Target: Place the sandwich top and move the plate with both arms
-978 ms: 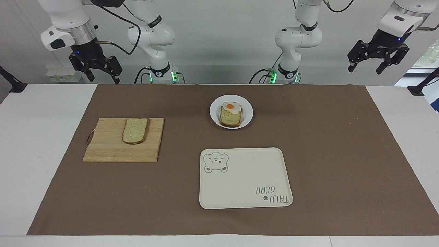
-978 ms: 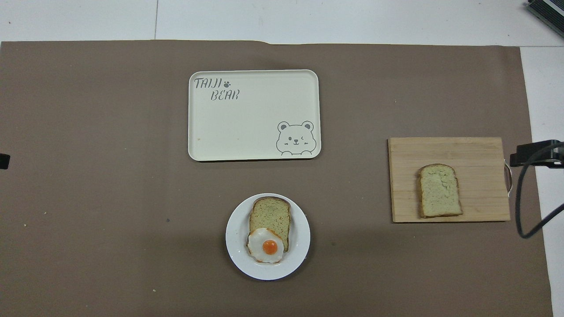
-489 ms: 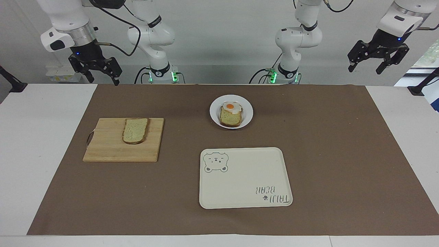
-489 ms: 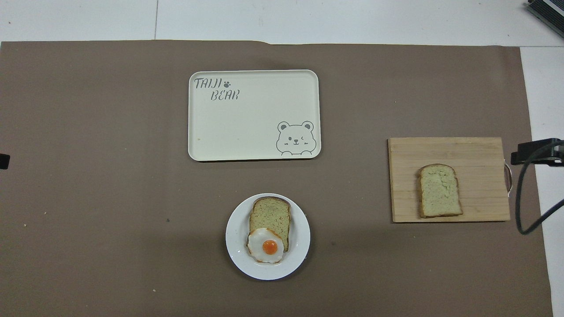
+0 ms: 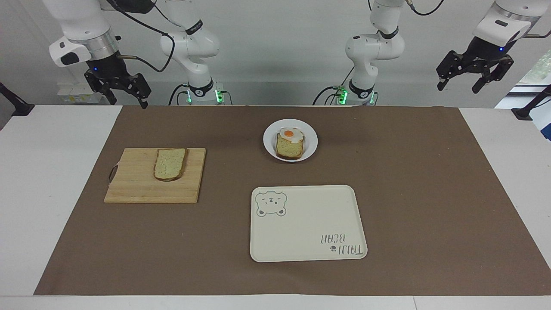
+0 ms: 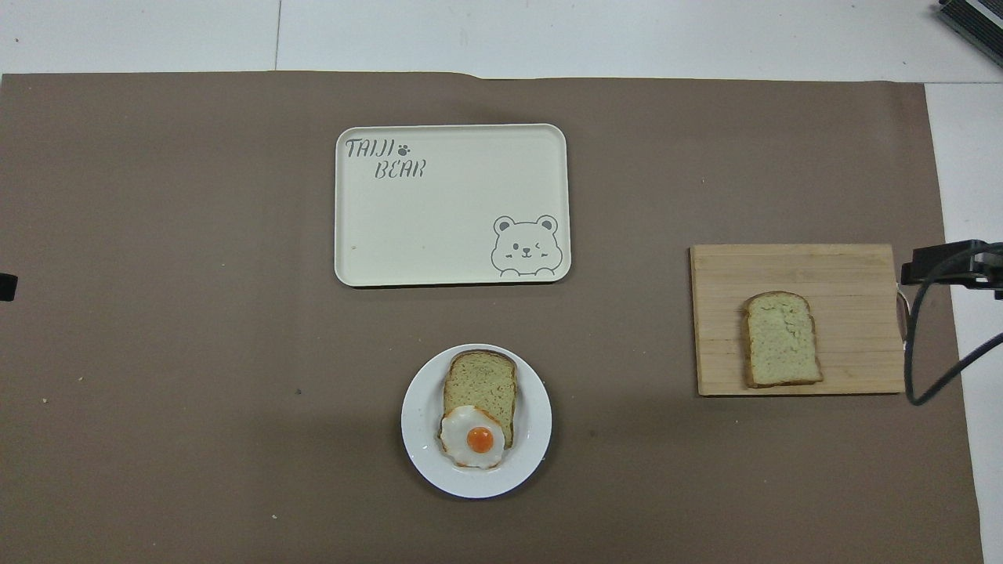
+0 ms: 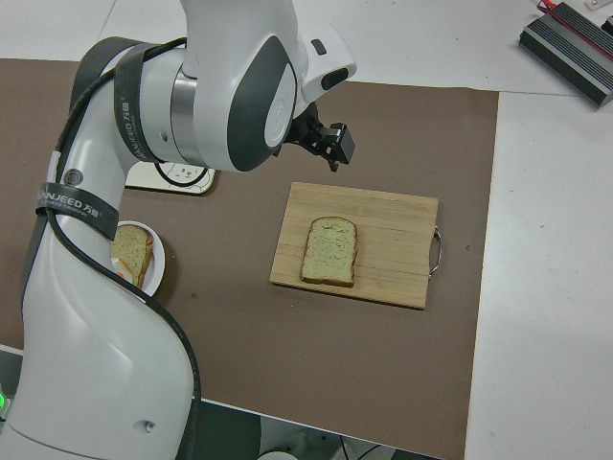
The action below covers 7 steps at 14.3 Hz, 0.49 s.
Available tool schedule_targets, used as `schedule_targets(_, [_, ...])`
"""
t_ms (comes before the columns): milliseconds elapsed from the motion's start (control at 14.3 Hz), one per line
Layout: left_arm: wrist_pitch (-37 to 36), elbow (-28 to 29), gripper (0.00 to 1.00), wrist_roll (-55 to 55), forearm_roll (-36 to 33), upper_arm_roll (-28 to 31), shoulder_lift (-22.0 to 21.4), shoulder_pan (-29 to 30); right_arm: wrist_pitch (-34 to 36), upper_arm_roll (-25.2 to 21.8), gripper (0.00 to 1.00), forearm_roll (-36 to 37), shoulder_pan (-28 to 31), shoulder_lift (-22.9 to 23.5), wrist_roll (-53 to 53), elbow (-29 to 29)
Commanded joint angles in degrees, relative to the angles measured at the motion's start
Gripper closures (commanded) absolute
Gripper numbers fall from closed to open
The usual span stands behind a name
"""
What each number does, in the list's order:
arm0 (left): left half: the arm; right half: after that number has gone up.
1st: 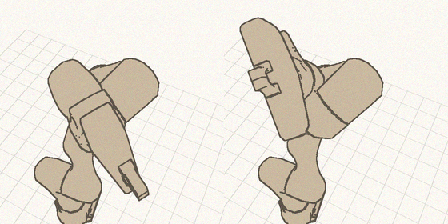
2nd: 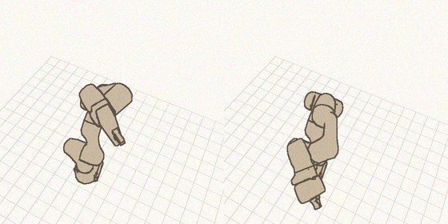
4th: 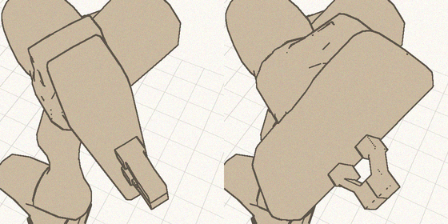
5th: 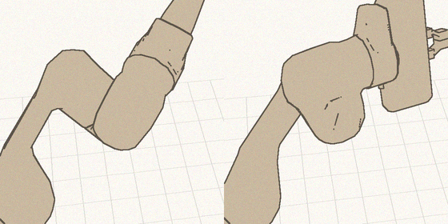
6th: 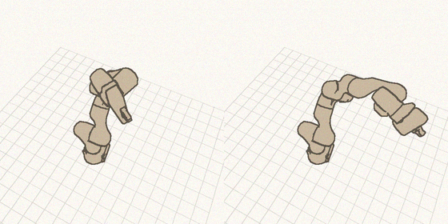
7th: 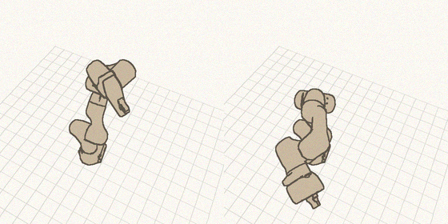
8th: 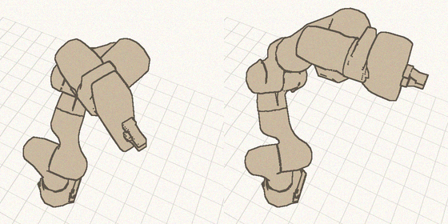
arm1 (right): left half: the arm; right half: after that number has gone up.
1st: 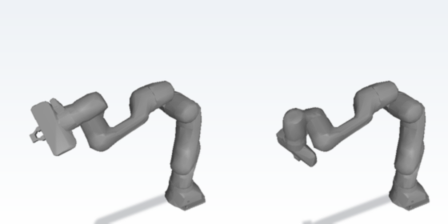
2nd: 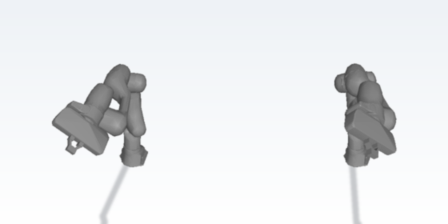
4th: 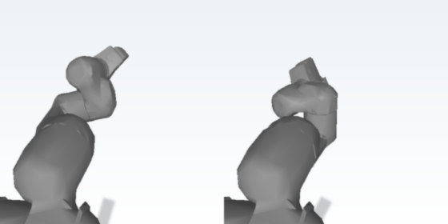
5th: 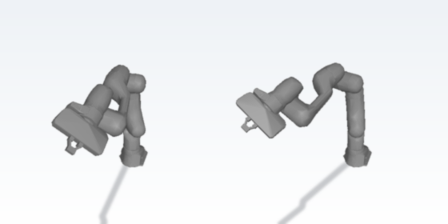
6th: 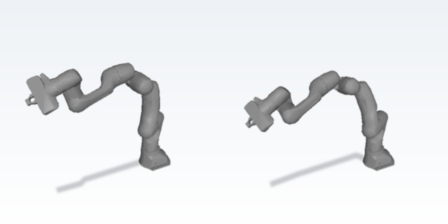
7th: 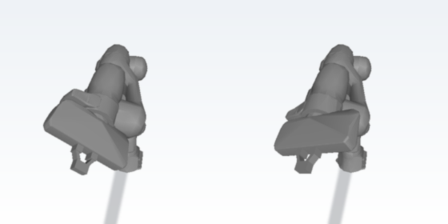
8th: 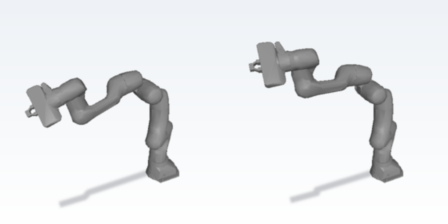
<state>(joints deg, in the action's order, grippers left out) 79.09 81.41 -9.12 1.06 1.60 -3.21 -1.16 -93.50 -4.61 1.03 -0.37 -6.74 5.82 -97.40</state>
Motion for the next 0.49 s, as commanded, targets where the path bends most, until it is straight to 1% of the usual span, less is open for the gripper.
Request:
schedule_targets(0, [0.2, 1.6, 0.0, -0.2, -0.2, 0.0, -1.3, 0.3, 0.8, 0.5, 0.0, 0.1, 0.8, -0.6, -2.0, -0.7])
schedule_targets(140, [0.2, 1.6, 0.0, -0.2, -0.2, 0.0, -1.4, 0.2, 2.1, 0.7, 0.0, -0.4, 0.4, -0.4, -1.5, -0.2])
schedule_targets(419, [0.2, 1.6, 0.0, -0.2, -0.2, 0.0, -1.4, 0.3, 1.0, 0.7, 0.0, -0.5, 0.9, -0.4, -2.0, -0.4])
